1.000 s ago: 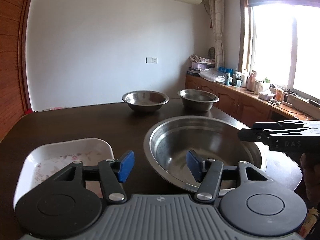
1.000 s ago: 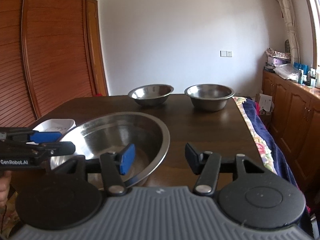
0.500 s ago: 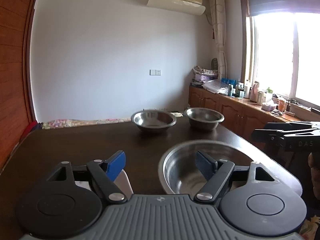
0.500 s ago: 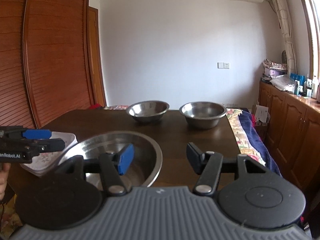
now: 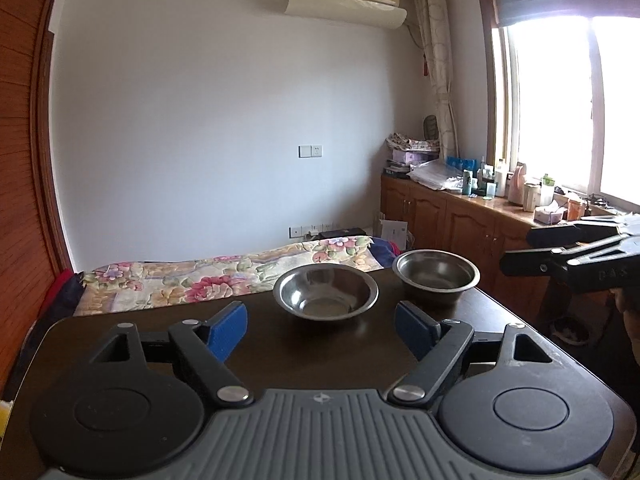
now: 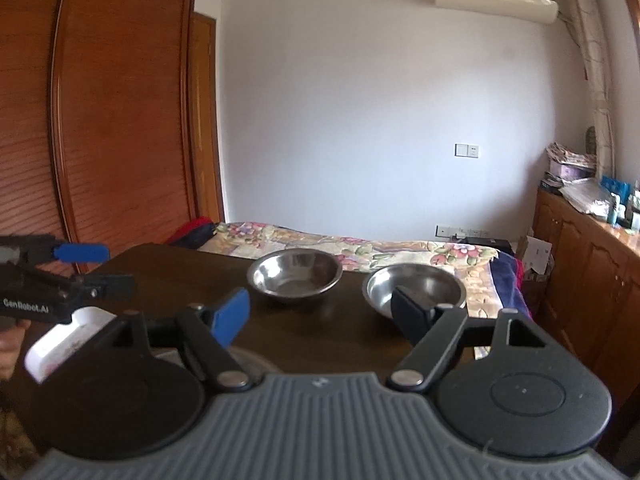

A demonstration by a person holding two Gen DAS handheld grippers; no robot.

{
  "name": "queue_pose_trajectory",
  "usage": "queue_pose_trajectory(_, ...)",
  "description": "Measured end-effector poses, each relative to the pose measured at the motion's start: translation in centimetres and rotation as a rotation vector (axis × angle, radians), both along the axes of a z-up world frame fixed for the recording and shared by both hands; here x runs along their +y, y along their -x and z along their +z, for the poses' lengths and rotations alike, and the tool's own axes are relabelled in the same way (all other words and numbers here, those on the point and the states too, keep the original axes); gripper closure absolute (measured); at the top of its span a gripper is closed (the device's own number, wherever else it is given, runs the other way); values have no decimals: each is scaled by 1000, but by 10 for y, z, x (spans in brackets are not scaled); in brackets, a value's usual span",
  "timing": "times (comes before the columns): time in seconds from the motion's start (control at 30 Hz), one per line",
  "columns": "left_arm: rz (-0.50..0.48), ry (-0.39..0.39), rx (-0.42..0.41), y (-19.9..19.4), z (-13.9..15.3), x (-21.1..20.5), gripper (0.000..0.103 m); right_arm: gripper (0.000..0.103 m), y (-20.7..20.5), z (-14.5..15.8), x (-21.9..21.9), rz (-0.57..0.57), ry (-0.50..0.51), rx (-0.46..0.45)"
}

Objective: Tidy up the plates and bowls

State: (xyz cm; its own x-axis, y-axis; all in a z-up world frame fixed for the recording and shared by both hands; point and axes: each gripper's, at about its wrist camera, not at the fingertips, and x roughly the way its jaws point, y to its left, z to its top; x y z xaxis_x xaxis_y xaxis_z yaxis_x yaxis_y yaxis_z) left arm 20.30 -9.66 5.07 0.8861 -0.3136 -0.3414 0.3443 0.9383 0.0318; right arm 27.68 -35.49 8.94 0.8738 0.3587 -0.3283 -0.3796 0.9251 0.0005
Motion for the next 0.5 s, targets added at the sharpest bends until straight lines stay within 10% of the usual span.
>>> queue_pose_trajectory(0.5,10,-48,100,-96,-20,-12,12,39,-96,-10,21,101,-5,148)
